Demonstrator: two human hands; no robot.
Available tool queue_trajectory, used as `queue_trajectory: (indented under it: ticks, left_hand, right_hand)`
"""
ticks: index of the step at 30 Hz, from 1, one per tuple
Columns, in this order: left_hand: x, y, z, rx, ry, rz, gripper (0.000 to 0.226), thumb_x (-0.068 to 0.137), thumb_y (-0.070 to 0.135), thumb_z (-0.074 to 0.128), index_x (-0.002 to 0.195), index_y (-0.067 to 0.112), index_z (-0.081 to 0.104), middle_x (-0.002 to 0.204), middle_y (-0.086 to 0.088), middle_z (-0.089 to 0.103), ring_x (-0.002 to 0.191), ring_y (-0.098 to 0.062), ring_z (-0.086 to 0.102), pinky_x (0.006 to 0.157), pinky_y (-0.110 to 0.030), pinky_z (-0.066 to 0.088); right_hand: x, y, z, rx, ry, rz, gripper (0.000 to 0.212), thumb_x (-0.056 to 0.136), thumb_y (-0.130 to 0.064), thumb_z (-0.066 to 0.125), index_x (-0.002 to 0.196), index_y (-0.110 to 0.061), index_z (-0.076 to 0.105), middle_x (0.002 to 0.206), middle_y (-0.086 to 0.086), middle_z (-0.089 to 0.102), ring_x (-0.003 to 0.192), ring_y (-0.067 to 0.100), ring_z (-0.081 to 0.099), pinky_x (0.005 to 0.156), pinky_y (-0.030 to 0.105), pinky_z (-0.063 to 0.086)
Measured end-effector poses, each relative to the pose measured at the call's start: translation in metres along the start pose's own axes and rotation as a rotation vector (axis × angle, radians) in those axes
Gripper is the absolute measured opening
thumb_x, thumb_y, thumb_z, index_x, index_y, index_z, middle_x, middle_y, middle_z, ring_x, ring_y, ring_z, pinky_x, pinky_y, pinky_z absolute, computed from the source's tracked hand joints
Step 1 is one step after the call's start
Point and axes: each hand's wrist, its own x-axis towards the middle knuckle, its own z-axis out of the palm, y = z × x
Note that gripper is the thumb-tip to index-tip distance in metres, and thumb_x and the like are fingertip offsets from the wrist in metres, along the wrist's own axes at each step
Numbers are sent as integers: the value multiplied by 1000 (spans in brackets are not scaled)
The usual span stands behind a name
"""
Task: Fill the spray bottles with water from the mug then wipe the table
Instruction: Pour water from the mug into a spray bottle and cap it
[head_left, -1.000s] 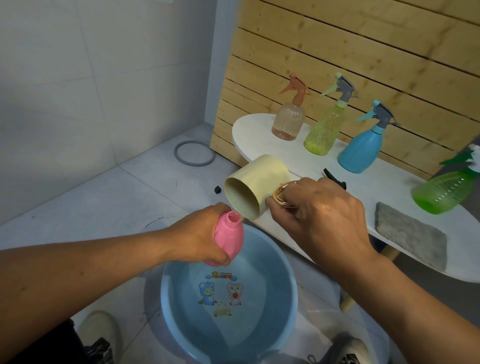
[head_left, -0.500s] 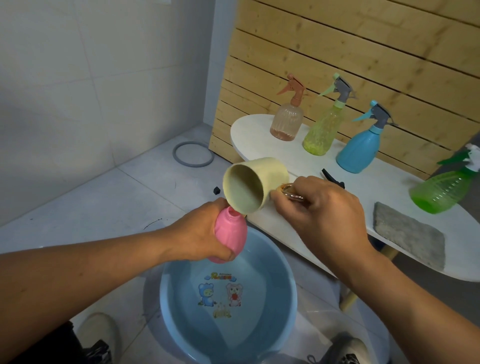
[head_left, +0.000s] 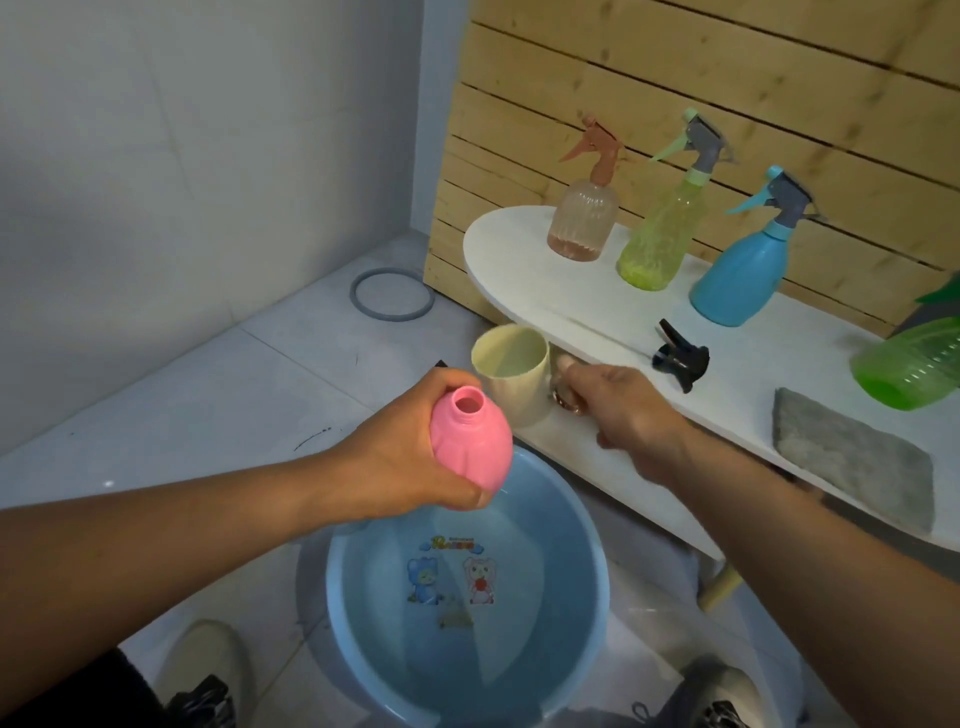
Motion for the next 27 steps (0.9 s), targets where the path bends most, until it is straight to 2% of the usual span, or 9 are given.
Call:
queue_trajectory:
  ticks: [4, 6, 9, 10, 12, 15, 19, 23, 27]
  left_hand:
    - [-1, -2, 7, 3, 24, -30, 88, 58, 22, 101, 124, 48, 49, 115, 28, 58, 111, -6, 61, 74, -24, 60]
    - [-2, -3, 10, 10, 25, -61, 89, 57, 22, 102, 124, 47, 49, 116, 28, 58, 112, -5, 60, 76, -26, 61]
    - [-5, -5, 15, 24, 23, -107, 92, 55, 23, 103, 124, 49, 48, 115, 31, 57, 112, -8, 59, 76, -27, 63]
    - [-5, -8, 16, 23, 17, -125, 92, 56, 22, 103, 125, 48, 48, 114, 31, 56, 111, -9, 59, 75, -27, 62]
    - [-5, -11, 18, 5, 6, -146, 91, 57, 21, 102, 126, 47, 49, 113, 30, 57, 111, -11, 59, 74, -26, 62]
    - [-2, -15, 18, 6, 7, -181, 92, 56, 21, 103, 125, 48, 49, 114, 28, 58, 112, -12, 59, 74, -27, 61]
    - [7, -18, 16, -4, 30, -192, 90, 55, 22, 103, 122, 50, 50, 113, 29, 59, 110, -9, 60, 74, -26, 60]
    - [15, -16, 14, -33, 55, -180, 87, 57, 19, 102, 122, 45, 51, 112, 30, 59, 105, 3, 58, 73, -21, 58]
    - [18, -16, 13, -27, 67, -180, 88, 56, 18, 102, 122, 45, 51, 112, 31, 58, 107, -2, 58, 72, -19, 57]
  right_hand:
    - [32, 68, 32, -180, -114, 71, 49, 102, -46, 51, 66, -13, 58, 68, 4, 58, 60, 14, 45, 52, 23, 37]
    - [46, 105, 47, -309, -160, 119, 44, 102, -40, 52, 75, -9, 68, 79, 10, 68, 62, 16, 51, 57, 27, 40]
    - [59, 152, 65, -507, -253, 153, 37, 101, -40, 50, 77, -18, 67, 84, 4, 68, 72, 19, 62, 66, 29, 45]
    - [62, 167, 72, -583, -278, 148, 36, 101, -44, 47, 81, -21, 68, 89, 3, 69, 81, 22, 65, 72, 30, 48]
    - [62, 186, 81, -783, -314, 126, 38, 104, -47, 40, 103, -25, 71, 108, 1, 71, 101, 24, 65, 85, 32, 50]
    - [61, 205, 94, -1076, -328, 36, 34, 106, -39, 42, 131, -31, 63, 132, -3, 64, 122, 23, 62, 98, 36, 50]
    - [57, 222, 110, -1293, -376, -1, 36, 97, -17, 60, 130, -30, 63, 129, 1, 65, 119, 25, 65, 93, 37, 54]
    - [54, 231, 121, -1323, -315, 17, 28, 99, -13, 57, 124, -20, 66, 121, 2, 69, 112, 22, 69, 89, 35, 57]
    - [52, 237, 127, -1325, -332, 2, 27, 97, -8, 58, 122, -16, 68, 121, 4, 70, 114, 23, 68, 92, 35, 56]
